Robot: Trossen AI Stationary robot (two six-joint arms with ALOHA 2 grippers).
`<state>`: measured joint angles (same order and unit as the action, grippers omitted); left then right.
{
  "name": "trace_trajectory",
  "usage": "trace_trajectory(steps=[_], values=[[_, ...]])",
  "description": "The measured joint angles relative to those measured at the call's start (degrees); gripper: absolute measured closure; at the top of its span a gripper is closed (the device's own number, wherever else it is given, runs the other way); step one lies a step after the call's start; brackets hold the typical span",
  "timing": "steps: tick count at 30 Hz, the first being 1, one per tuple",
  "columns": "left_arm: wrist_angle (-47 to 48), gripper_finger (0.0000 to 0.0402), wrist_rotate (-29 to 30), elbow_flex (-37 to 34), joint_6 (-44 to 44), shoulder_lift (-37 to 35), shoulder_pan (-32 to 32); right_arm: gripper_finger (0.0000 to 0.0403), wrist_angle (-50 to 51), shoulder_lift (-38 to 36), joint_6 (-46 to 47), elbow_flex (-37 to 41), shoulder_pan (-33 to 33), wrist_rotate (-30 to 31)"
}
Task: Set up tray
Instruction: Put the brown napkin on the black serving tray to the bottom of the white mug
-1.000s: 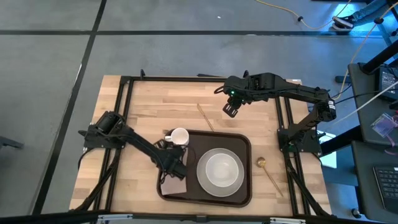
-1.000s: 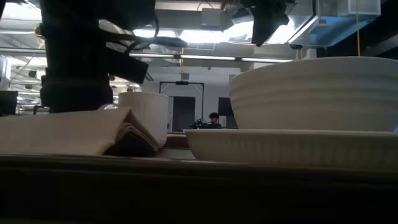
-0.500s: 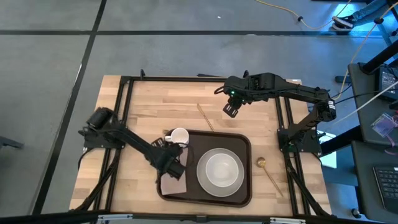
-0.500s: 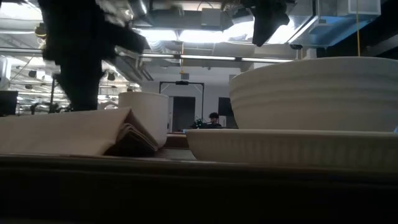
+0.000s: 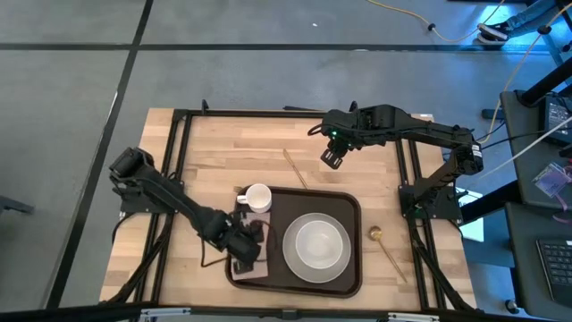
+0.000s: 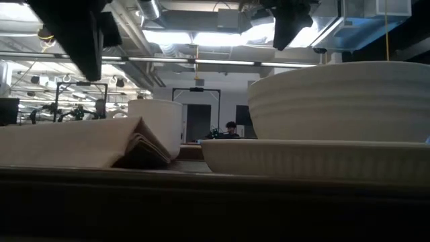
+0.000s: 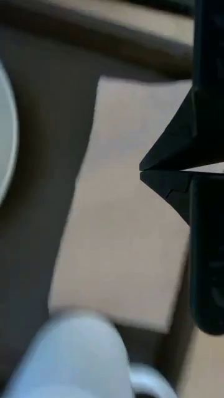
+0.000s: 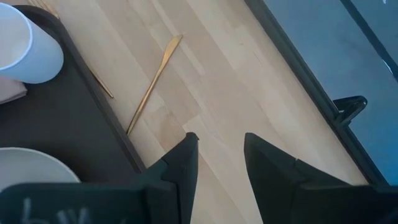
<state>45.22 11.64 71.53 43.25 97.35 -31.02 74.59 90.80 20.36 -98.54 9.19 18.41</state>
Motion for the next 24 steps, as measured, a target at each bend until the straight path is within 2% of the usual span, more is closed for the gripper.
trace_trajectory(steps=[3,5,8,14,17,20,24], values=[[-2.41,0.0392,-2.04,0.0,-2.21,2.33,0.02,0.0271,0.02,0.0,0.04,0.02,0.0,0.0],[-1.81,0.0373,-4.16,-0.01,-1.51,3.55,0.45,0.0271,0.11,0.0,0.09,0.02,0.0,0.0],[-2.16,0.0327,-6.6,-0.02,0.62,4.26,0.8,0.0271,0.13,0.0,0.11,0.0,-0.02,0.0],[-6.68,0.0222,-6.82,-0.02,0.38,4.6,0.74,0.0271,0.11,0.0,0.11,0.02,0.0,0.0],[-4.99,0.0182,-6.69,-0.02,0.55,4.6,0.76,0.0271,0.11,0.0,0.13,0.01,0.0,0.0],[-1.55,0.016,-6.61,-0.02,2.12,4.6,0.91,0.0271,0.1,0.0,0.13,0.01,0.0,0.0],[0.22,0.0152,-2.59,-0.02,0.57,5.03,0.61,0.0271,0.09,-0.02,0.15,0.02,0.0,0.0]])
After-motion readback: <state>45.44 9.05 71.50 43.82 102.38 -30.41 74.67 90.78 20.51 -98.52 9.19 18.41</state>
